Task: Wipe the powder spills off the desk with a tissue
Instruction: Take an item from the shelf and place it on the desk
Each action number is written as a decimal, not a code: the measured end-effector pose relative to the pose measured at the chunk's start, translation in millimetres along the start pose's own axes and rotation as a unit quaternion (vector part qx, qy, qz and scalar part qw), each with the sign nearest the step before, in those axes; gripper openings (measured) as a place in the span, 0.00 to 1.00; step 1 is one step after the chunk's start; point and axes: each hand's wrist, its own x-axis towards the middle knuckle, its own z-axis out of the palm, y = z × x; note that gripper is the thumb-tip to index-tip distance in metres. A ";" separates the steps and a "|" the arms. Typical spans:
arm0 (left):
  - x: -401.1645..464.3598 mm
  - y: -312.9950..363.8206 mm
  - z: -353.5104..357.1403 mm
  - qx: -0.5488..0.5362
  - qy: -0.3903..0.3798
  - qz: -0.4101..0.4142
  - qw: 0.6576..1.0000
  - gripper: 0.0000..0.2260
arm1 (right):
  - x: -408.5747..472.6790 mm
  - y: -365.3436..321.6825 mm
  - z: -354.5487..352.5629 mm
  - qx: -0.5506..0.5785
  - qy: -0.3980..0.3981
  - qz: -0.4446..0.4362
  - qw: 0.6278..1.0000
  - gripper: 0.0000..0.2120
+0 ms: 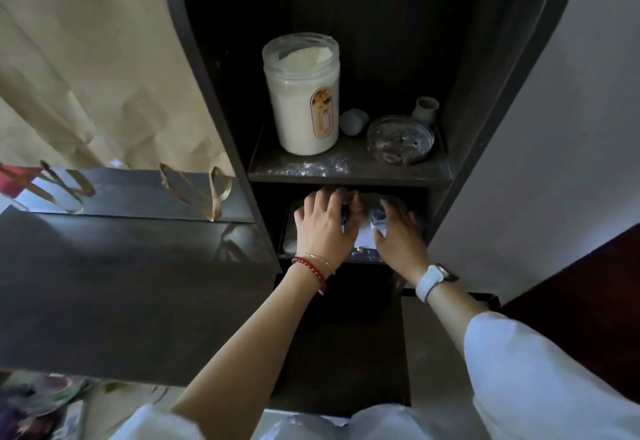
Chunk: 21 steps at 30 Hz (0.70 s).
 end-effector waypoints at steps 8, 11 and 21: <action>44.7 5.4 36.1 0.079 -0.065 -0.039 0.994 0.10 | 0.8 5.2 6.5 0.035 0.015 -0.001 0.999 0.12; 45.2 4.2 37.3 0.068 -0.050 -0.022 0.996 0.08 | -0.7 9.6 7.8 0.027 -0.030 0.009 0.999 0.15; -37.7 -31.5 2.3 -0.103 0.104 0.176 0.973 0.04 | -59.9 15.9 23.3 0.179 0.067 -0.043 0.981 0.14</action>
